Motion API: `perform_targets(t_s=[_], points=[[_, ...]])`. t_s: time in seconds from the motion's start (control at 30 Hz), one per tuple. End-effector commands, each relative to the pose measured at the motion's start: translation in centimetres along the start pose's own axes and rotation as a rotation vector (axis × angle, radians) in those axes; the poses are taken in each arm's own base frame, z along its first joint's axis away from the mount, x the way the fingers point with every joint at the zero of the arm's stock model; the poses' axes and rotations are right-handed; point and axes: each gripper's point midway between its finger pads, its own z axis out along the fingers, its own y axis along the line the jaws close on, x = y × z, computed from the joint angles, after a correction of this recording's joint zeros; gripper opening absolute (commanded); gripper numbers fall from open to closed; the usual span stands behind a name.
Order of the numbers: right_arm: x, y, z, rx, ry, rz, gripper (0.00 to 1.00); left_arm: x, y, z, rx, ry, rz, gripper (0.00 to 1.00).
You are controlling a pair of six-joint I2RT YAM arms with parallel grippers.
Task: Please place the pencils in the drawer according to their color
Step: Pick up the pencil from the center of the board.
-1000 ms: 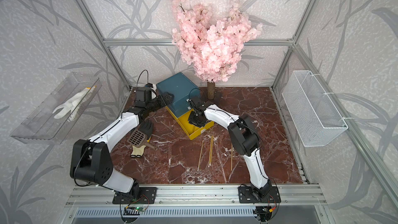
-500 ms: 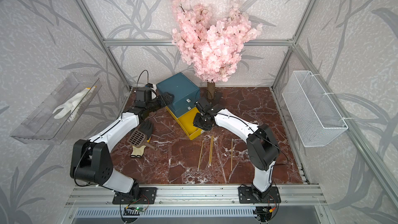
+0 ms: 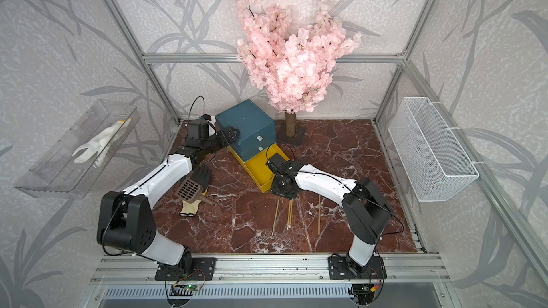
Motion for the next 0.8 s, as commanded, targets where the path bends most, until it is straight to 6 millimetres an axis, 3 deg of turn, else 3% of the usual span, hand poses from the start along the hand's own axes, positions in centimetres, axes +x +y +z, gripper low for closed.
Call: perform_targets(t_s=[0.0, 0.23, 0.47, 0.5, 0.6, 0.77], points=[[1.3, -0.7, 0.5, 0.053, 0.003, -0.003, 0.4, 9.0, 6.7, 0.7, -0.229, 0.305, -0.021, 1.0], [3.4, -0.9, 2.7, 0.115, 0.052, -0.038, 0.4, 9.0, 6.6, 0.7, -0.225, 0.302, -0.022, 1.0], [3.7, -1.5, 4.1, 0.161, 0.084, -0.051, 0.37, 9.0, 6.6, 0.7, -0.219, 0.298, -0.029, 1.0], [4.8, -1.3, 4.4, 0.17, 0.098, -0.079, 0.36, 9.1, 6.5, 0.7, -0.217, 0.299, -0.028, 1.0], [5.3, -1.7, 5.2, 0.192, 0.121, -0.084, 0.35, 9.1, 6.6, 0.7, -0.217, 0.297, -0.029, 1.0], [5.9, -2.0, 6.4, 0.211, 0.151, -0.091, 0.26, 9.1, 6.6, 0.6, -0.217, 0.295, -0.027, 1.0]])
